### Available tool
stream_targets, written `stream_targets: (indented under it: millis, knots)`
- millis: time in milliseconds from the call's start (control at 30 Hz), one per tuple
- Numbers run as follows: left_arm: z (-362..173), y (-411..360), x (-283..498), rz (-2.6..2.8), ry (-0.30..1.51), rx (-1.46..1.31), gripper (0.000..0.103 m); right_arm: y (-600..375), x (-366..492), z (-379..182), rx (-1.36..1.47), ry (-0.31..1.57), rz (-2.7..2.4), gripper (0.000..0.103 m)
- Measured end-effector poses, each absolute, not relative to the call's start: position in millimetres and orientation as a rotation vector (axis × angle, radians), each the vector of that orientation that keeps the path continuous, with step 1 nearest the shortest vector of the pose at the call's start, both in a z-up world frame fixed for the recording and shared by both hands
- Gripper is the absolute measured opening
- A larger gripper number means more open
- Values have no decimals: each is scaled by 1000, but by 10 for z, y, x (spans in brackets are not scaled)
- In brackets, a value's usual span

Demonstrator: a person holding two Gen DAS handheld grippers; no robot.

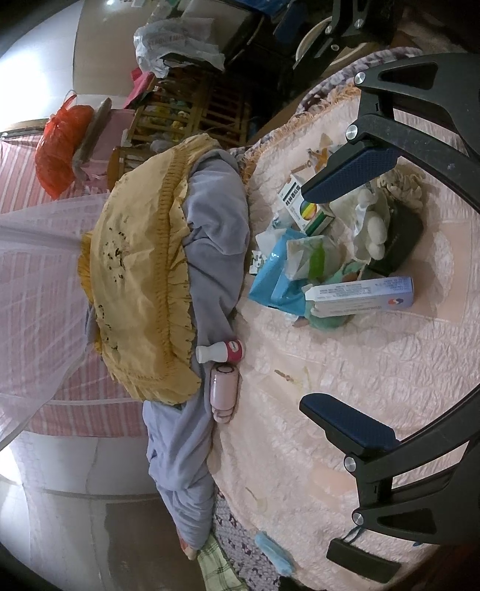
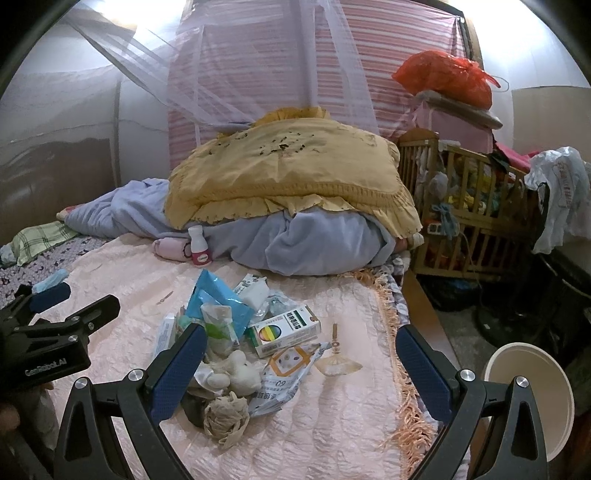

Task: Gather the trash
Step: 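Grasp the white medicine box with the left tool while the right tool grasps the brown cloth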

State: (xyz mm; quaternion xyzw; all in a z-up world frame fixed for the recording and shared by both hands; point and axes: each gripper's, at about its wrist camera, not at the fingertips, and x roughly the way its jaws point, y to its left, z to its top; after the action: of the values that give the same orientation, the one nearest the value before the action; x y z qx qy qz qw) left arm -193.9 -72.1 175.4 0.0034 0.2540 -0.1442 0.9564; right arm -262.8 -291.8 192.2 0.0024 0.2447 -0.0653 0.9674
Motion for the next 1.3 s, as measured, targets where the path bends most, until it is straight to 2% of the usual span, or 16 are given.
stream_targets:
  millis: [1300]
  knots:
    - [1640, -702, -1835, -265, 547, 21, 102, -2936, -2630, 1764, -19, 537, -79, 101]
